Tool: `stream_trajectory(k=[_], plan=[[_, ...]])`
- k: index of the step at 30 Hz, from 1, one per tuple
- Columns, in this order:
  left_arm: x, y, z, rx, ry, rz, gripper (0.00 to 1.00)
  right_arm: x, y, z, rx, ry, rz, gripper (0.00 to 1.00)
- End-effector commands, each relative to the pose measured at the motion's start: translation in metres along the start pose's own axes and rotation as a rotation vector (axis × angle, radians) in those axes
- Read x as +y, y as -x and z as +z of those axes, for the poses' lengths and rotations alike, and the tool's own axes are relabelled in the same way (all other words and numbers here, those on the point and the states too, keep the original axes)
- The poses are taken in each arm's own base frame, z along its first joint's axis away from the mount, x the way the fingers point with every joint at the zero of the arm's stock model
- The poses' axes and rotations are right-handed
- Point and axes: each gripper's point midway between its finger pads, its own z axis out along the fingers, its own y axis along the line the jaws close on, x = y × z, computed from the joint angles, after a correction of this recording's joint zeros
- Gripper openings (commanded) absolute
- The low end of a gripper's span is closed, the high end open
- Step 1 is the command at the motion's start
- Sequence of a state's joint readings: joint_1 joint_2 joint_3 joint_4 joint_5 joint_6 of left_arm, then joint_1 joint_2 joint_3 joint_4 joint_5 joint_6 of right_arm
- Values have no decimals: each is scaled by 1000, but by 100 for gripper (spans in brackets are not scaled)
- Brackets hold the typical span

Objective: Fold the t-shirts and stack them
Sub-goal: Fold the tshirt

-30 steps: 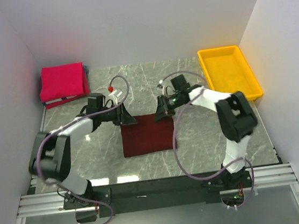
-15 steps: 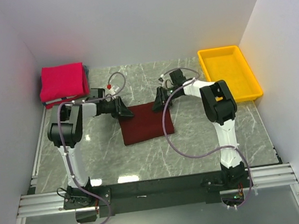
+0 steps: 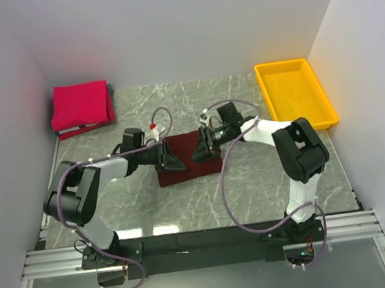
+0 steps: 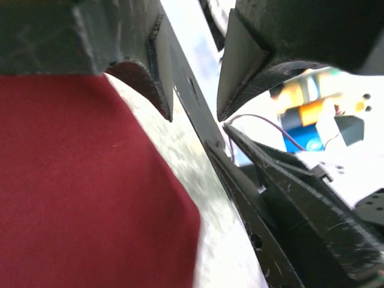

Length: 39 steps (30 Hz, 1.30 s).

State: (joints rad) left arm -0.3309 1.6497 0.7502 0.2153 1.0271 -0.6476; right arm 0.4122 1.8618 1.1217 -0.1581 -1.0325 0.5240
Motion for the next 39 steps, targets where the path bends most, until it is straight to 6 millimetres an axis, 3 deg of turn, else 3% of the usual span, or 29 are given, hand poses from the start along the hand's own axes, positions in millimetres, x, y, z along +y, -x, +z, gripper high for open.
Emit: stream_trajectory(k=[1,4,5,8,10,14,18,22,24,26,28,33,36,39], plan=[[20,-8,9,0,1,-97,28,-36,-12,21,47,-26,76,40],[62,-24,18,56,82,-150,26,-76,-13,31,73,-100,123,33],[84,-27,16,58,119,-210,27,-87,-14,31,73,-121,139,33],[124,-31,1,47,169,-334,27,-123,-21,25,76,-198,210,33],[134,-35,-6,62,189,-315,29,-133,-31,20,86,-225,242,33],[129,-41,-12,79,194,-337,30,-122,-41,12,98,-204,241,33],[115,-49,-29,114,187,-300,31,-76,-40,-16,109,-162,84,35],[79,-26,-46,83,138,-148,33,-37,-26,-38,90,-118,-44,36],[55,-9,-50,44,103,-80,34,-29,-25,-39,85,-98,-55,36],[41,3,-49,13,78,-62,36,-38,-27,-34,89,-100,-28,36],[41,2,-42,22,71,-68,35,-55,-28,-24,102,-97,22,35],[77,-18,-28,59,129,-202,34,-84,-47,-5,155,-97,120,34],[110,-35,-29,84,193,-315,33,-104,-77,-6,205,-147,162,33],[135,-37,-40,79,263,-367,32,-120,-78,-16,193,-214,175,33]])
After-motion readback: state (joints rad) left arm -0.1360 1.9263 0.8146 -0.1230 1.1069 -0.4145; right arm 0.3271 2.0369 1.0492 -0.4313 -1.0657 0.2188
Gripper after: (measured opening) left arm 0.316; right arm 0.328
